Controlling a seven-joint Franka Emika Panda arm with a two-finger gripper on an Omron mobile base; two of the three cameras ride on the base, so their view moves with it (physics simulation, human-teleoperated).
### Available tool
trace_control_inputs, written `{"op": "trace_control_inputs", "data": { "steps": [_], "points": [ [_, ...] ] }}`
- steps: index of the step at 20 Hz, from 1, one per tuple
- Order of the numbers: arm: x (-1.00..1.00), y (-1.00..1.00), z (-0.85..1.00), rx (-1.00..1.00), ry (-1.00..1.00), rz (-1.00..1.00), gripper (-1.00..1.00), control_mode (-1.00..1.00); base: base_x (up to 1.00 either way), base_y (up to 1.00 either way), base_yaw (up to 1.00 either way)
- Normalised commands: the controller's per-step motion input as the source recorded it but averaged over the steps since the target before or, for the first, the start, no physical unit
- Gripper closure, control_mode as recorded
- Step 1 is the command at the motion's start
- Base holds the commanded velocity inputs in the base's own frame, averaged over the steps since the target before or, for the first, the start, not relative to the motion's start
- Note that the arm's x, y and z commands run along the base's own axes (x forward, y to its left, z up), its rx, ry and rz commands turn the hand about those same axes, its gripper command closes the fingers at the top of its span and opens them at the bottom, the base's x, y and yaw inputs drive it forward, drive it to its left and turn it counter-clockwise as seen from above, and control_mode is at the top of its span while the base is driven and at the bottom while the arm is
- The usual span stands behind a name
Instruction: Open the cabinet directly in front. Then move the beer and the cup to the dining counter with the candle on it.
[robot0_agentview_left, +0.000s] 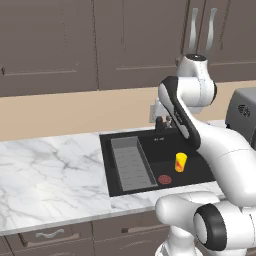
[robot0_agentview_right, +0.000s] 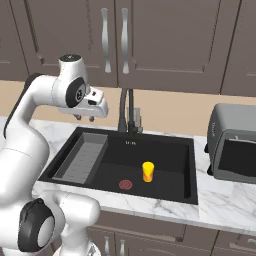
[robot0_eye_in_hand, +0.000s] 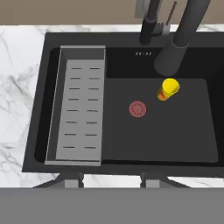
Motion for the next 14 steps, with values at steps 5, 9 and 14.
{"op": "trace_control_inputs", "data": {
  "steps": [5,9,14],
  "points": [
    [0.0,-0.31,0.0,0.07,-0.04,0.0,-1.0,-1.0,0.0,0.0,0.0],
    [-0.45,-0.59,0.1,0.1,-0.17,0.0,-1.0,-1.0,0.0,0.0,0.0],
    [-0.51,-0.29,0.59,0.0,-0.35,0.0,-1.0,-1.0,0.0,0.0,0.0]
  ]
}}
